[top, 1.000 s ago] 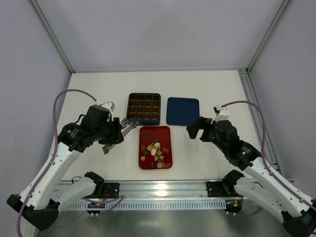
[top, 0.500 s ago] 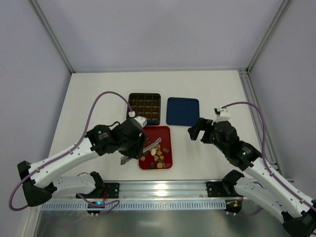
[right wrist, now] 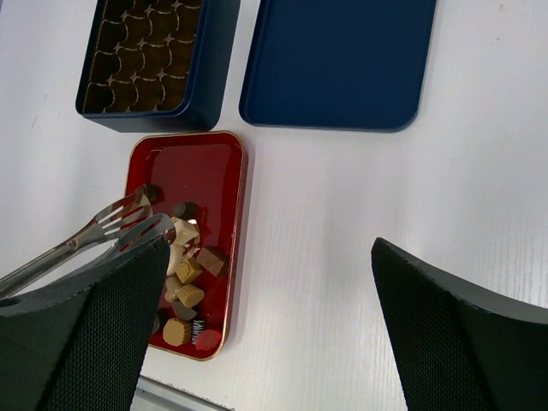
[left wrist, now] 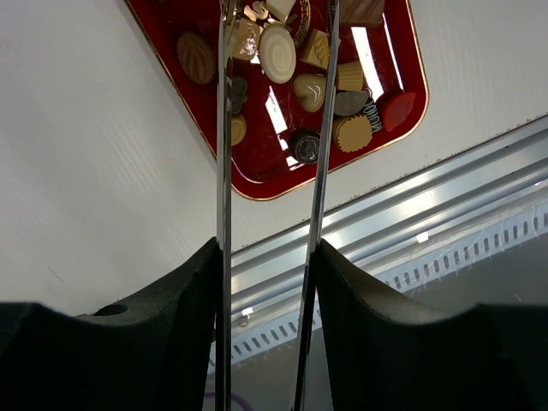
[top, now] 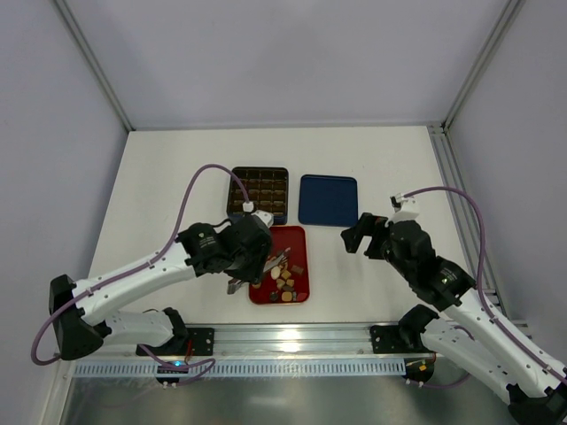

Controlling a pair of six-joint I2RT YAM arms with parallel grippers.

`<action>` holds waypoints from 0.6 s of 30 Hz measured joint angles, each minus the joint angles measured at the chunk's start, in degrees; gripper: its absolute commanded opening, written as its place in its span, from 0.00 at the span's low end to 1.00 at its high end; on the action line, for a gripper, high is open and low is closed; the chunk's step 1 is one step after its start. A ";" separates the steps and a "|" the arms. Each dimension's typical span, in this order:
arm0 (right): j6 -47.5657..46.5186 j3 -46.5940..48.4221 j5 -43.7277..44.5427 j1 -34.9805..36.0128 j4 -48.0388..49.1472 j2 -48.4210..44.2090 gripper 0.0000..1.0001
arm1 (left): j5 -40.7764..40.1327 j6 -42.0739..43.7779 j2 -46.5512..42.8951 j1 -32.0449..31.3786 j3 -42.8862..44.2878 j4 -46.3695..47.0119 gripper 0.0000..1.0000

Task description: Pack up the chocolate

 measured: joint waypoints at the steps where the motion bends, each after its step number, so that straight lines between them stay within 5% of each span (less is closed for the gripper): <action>1: 0.00 0.00 0.07 0.00 -0.11 -0.02 1.00 | 0.00 0.00 0.22 0.00 -0.11 0.24 0.46; 18: 0.20 -0.90 1.09 0.00 -1.14 -2.16 1.00 | 0.31 -0.26 3.41 -1.11 -1.75 3.52 0.42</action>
